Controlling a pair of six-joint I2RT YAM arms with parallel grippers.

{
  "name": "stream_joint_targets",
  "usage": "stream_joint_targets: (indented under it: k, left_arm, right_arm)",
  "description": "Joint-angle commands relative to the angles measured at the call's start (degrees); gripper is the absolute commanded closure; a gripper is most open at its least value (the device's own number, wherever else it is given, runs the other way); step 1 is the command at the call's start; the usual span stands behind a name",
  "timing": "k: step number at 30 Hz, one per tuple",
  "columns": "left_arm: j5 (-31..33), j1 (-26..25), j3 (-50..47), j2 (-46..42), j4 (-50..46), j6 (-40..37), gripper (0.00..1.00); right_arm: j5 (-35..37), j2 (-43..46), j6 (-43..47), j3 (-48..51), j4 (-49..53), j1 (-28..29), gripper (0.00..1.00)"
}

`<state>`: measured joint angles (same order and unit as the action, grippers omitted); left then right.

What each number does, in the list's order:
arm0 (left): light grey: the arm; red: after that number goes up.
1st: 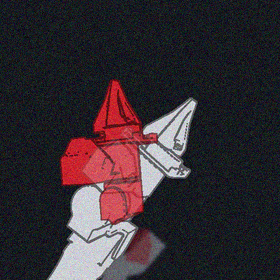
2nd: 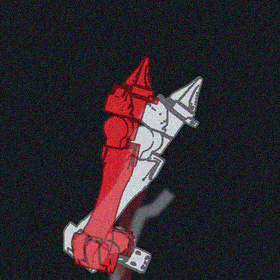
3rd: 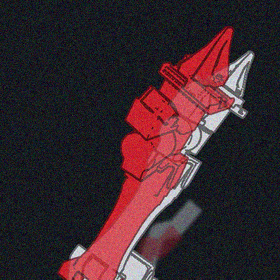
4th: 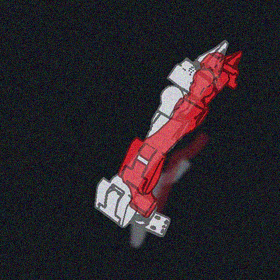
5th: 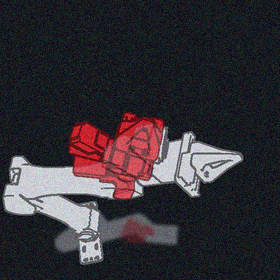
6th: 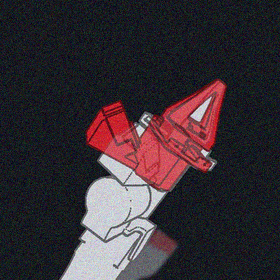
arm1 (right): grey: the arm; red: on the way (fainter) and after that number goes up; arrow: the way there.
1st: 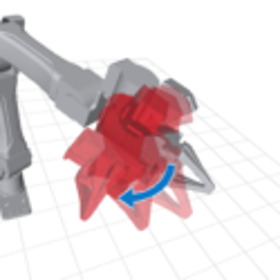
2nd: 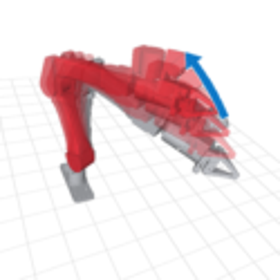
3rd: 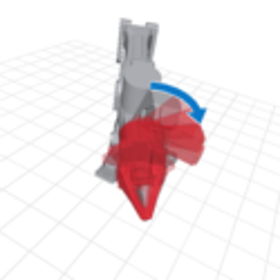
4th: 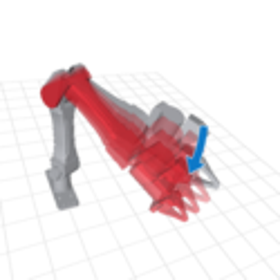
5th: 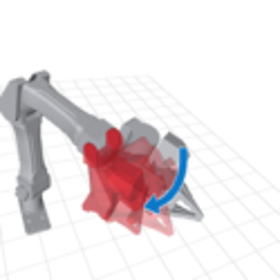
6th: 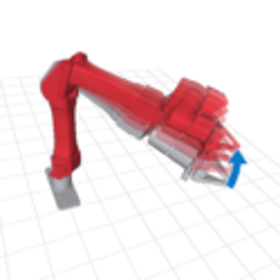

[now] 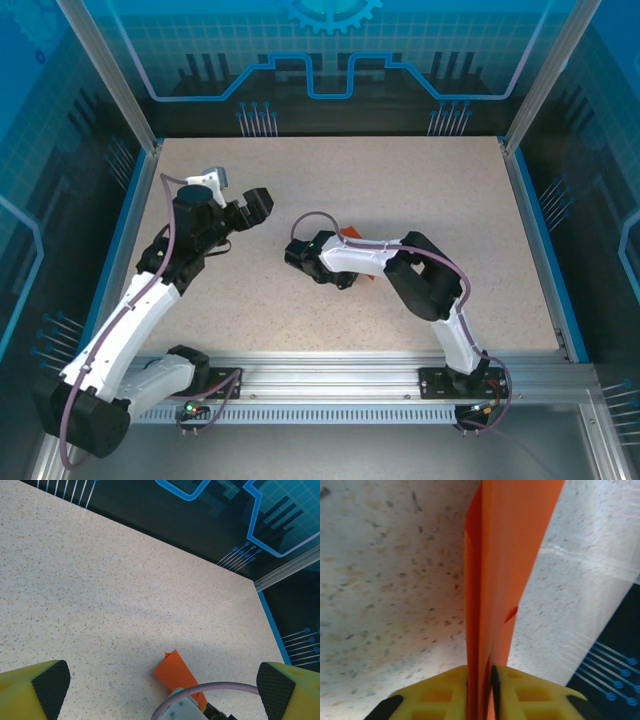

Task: Fold a paper plane with a square sheet of paper (fold left side to right side)
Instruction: Turn over the paper at the center of the table, then pick up the paper from the center of the table.

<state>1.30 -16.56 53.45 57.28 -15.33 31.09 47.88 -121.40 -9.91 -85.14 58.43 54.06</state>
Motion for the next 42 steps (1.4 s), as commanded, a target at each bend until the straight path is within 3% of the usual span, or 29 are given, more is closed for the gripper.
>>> stream_joint_targets:
  k: [1, 11, 15, 21, 28, 35, 40, 42]
  left_arm:
    - [-0.20, 0.21, 0.80, 1.01, -1.43, -1.05, 0.01]
    - [-3.35, 0.20, 1.39, 5.21, -0.02, 0.93, 0.01]
    - [-8.84, 0.21, 1.32, 9.66, 2.71, 2.67, 0.01]
    - [-21.38, -0.26, 3.35, 22.18, 7.24, 5.38, 0.01]
    - [-26.20, -4.10, 4.17, 34.27, 13.52, 10.29, 0.06]
    - [-29.44, -7.28, 8.53, 45.37, 16.95, 11.98, 0.12]
    - [-30.94, -8.89, 12.84, 51.77, 16.33, 12.15, 0.19]
    - [-30.61, -9.30, 13.99, 53.76, 15.82, 12.16, 0.26]
  right_arm:
    - [-6.68, 2.31, 0.90, -0.18, -0.47, 0.30, 0.70]
    - [-22.89, 18.41, -1.08, 8.54, -9.04, -1.95, 0.33]
    - [-27.97, 27.38, -3.85, 14.89, -14.73, -5.09, 0.26]
    - [-39.20, 43.14, -9.92, 27.04, -28.99, -14.72, 0.18]
    - [-48.70, 54.52, -16.17, 40.10, -41.24, -22.95, 0.01]
    - [-58.05, 60.48, -24.96, 50.84, -53.11, -30.86, 0.00]
    - [-60.32, 59.94, -25.51, 51.97, -54.08, -31.88, 0.00]
    - [-60.92, 59.41, -25.29, 51.67, -53.90, -31.94, 0.00]
